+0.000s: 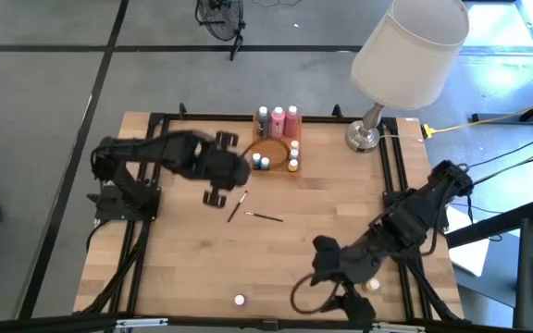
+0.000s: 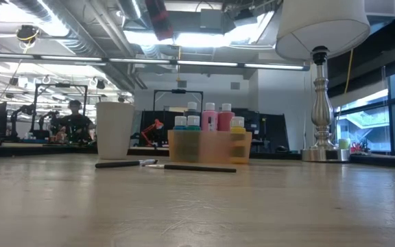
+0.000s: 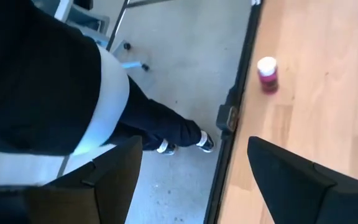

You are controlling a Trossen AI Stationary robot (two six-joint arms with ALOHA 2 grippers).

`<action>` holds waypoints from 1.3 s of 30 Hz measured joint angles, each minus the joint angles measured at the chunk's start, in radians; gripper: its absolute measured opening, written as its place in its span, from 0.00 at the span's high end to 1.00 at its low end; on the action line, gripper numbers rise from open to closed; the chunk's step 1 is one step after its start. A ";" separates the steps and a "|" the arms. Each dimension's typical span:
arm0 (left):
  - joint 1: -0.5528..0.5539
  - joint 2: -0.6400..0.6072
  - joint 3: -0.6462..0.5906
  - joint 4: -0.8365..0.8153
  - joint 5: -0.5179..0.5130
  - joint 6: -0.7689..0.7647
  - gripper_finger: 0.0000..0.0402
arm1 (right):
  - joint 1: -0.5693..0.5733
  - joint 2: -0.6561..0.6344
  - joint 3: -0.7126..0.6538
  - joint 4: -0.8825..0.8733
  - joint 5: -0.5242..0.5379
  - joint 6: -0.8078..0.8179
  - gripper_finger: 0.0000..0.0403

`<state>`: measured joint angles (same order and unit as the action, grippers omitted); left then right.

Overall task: Pick & Place Paint Supplies
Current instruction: Put the red paint bottle into the orange bin

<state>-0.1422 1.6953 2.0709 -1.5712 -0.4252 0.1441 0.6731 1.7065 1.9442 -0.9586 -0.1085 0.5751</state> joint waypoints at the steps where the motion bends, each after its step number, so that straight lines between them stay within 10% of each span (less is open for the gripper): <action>1: 0.027 0.001 0.009 0.000 0.000 0.036 0.71 | -0.008 -0.007 0.000 -0.003 0.000 0.000 0.27; 22: 0.488 0.119 0.025 0.152 0.246 0.748 0.71 | -0.186 -0.085 0.000 -0.095 0.090 0.018 0.27; 39: 0.632 0.260 0.023 0.251 0.395 0.816 0.71 | -0.281 -0.100 0.000 -0.160 0.089 0.007 0.27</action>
<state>0.4900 1.9554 2.0941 -1.3205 -0.0305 0.9596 0.3917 1.6062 1.9446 -1.1188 -0.0196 0.5820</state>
